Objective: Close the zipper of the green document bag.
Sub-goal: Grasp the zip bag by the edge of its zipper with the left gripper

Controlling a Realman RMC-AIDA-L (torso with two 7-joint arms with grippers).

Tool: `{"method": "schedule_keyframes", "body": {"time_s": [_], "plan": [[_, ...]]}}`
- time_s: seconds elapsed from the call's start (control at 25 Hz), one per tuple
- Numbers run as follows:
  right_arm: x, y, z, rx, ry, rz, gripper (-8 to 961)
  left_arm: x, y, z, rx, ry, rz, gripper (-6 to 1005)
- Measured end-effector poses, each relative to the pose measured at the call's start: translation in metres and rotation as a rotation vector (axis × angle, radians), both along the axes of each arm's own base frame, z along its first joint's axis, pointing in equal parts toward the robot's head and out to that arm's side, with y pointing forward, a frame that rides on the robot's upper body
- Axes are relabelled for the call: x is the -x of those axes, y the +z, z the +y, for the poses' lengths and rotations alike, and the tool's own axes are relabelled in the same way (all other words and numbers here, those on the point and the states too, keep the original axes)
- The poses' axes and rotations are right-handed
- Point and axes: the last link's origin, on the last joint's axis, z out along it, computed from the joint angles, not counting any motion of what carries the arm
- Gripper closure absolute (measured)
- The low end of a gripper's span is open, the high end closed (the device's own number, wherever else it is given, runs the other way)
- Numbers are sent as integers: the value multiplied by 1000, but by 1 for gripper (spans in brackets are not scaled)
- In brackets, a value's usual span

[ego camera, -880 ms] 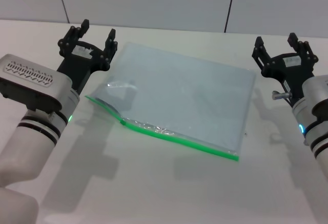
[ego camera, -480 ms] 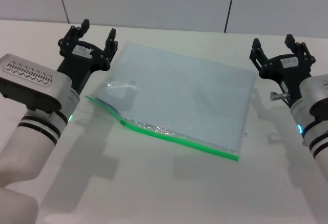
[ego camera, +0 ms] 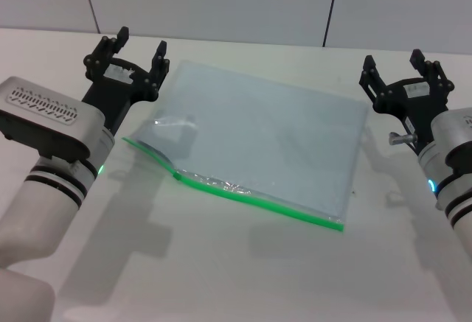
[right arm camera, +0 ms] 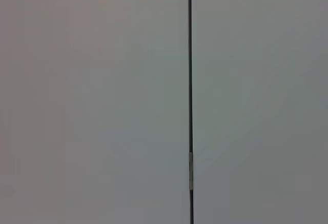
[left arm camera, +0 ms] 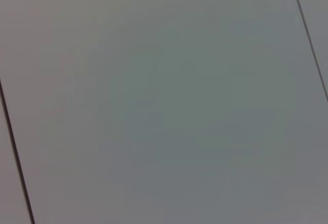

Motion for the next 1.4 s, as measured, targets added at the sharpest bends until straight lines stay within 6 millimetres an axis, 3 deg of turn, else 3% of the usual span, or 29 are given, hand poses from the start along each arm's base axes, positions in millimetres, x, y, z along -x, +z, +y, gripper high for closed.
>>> {"method": "schedule_keyframes", "body": {"time_s": [0.32,0.68,0.96,1.4], "plan": [[-1,0,-1,1,-1,-2,164,4,-4,-8,-26,1,134,385],[-5,1,-1,-3,-14,-2,165,15,-15,-45,-125,90,456,388],[-7,0,-1,8,-28,-2,165,11,1,-58,-270,124,504,396],[-8,0,-1,8,-36,-1,164,21,6,-64,-336,202,851,407]]}}
